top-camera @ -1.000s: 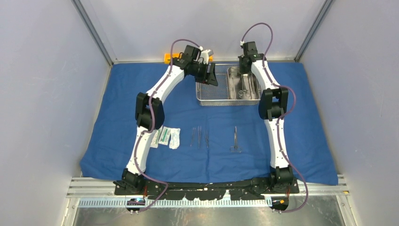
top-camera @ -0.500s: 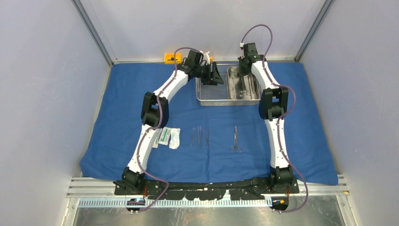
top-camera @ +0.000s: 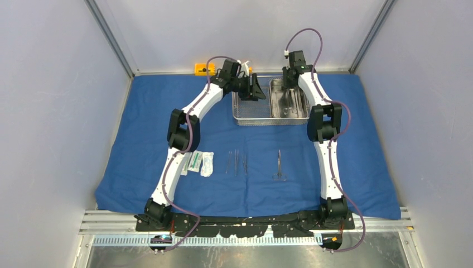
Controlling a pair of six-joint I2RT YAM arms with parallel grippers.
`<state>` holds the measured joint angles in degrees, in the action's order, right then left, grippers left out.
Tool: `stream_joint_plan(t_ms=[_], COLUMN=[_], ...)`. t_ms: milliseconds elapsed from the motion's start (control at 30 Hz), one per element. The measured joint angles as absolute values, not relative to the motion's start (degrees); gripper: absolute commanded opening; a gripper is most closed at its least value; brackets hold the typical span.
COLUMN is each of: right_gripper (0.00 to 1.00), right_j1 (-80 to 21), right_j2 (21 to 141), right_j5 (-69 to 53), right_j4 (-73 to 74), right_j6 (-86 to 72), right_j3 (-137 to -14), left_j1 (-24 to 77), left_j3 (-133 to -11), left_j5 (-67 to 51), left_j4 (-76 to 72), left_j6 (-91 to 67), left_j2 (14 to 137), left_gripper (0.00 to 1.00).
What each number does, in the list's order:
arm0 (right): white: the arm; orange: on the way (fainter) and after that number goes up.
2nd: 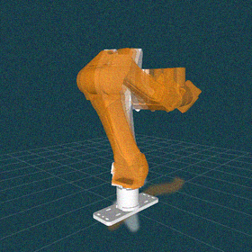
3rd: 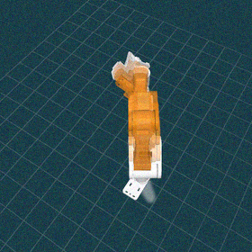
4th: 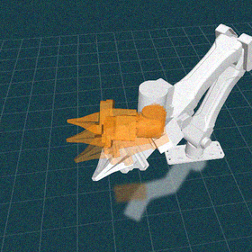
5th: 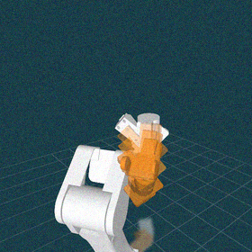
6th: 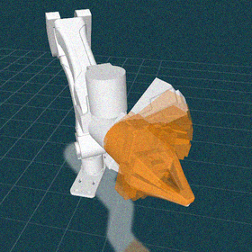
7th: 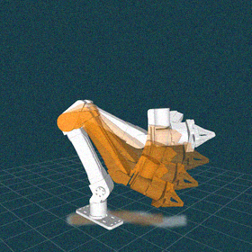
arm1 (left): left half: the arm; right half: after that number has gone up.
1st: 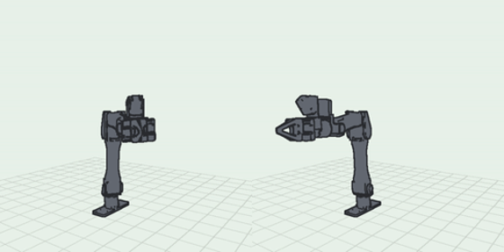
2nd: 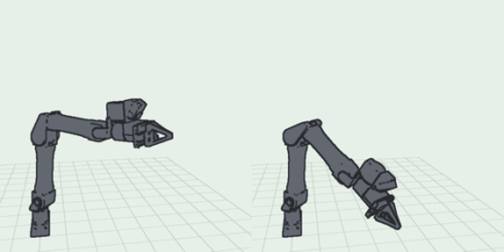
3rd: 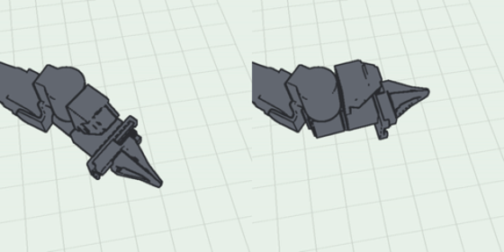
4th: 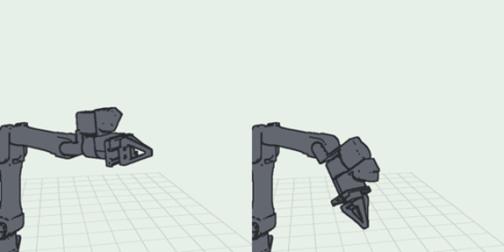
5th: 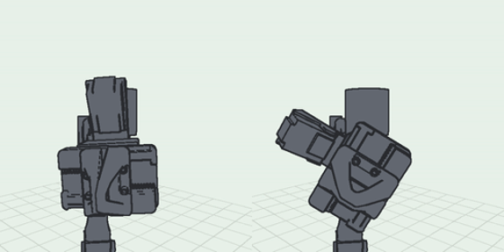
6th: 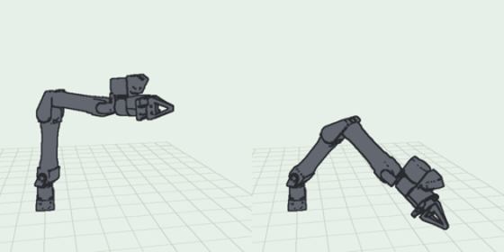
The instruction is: Open and lay out the surgical kit
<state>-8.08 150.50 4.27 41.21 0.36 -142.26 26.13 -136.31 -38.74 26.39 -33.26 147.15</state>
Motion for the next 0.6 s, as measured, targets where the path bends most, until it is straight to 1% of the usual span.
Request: stream_joint_plan(t_ms=[100,267,400,500,600], right_gripper=[0.31,0.31,0.27,0.23,0.13], right_j1=[-8.08,-8.03,-7.75,-7.51,-7.29], right_j2=[151.04,152.86,153.93,154.15,154.26], right_j5=[4.49,4.60,4.60,4.34,4.08], right_j4=[41.17,40.53,40.38,40.47,40.49], right_j6=[0.60,1.02,1.13,0.93,0.78], right_j3=[-142.96,-144.31,-145.95,-146.30,-146.47], left_j1=[26.13,26.13,26.13,26.13,26.13], left_j3=[-136.14,-135.83,-135.28,-134.63,-134.21], left_j5=[-38.76,-38.74,-38.74,-38.74,-38.74], left_j4=[26.41,26.48,26.46,26.48,26.52], left_j6=[-32.53,-31.86,-31.09,-31.03,-30.98], left_j2=[147.13,147.13,147.11,147.11,147.11], left_gripper=[0.55,0.55,0.55,0.55,0.55])
